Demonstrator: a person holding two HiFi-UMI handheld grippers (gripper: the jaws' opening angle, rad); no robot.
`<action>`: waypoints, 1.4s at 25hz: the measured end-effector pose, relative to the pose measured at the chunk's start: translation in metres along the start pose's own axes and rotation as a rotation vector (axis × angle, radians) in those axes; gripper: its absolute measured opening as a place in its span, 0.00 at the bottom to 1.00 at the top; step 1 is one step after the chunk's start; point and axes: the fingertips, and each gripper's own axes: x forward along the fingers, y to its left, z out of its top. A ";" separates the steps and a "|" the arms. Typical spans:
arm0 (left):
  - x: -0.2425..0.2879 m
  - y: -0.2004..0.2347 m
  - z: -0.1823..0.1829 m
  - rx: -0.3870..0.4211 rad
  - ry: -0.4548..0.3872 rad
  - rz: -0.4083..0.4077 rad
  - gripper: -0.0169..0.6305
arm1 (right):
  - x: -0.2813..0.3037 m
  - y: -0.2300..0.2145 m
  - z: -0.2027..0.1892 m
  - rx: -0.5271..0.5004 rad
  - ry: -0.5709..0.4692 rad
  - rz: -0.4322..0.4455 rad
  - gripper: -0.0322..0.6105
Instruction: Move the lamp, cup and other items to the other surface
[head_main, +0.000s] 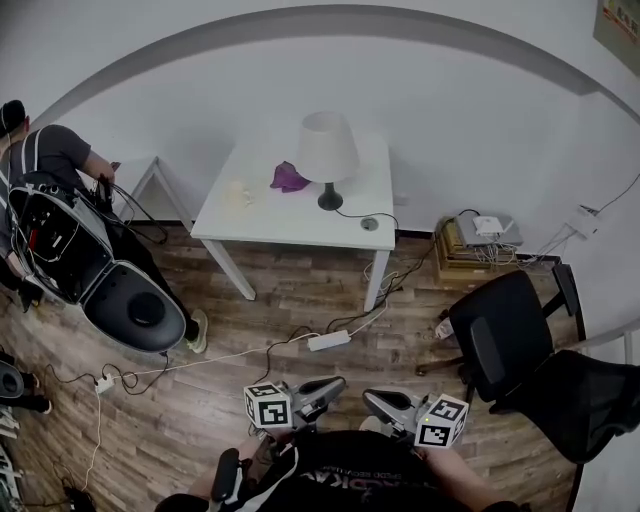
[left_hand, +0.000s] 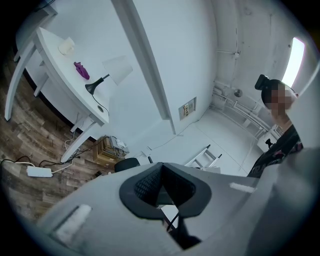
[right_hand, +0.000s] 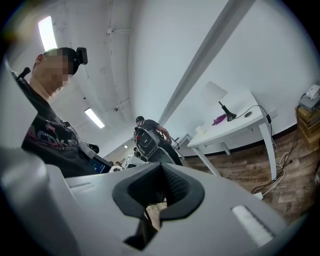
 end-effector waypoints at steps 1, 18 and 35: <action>0.002 0.000 -0.002 -0.002 0.004 0.001 0.02 | -0.003 -0.002 0.000 0.012 -0.007 -0.002 0.06; 0.041 -0.005 -0.039 -0.034 -0.008 0.027 0.02 | -0.055 -0.034 -0.003 0.081 -0.029 0.010 0.06; 0.077 -0.006 -0.048 -0.060 -0.045 0.135 0.02 | -0.087 -0.063 0.007 0.138 -0.021 0.074 0.06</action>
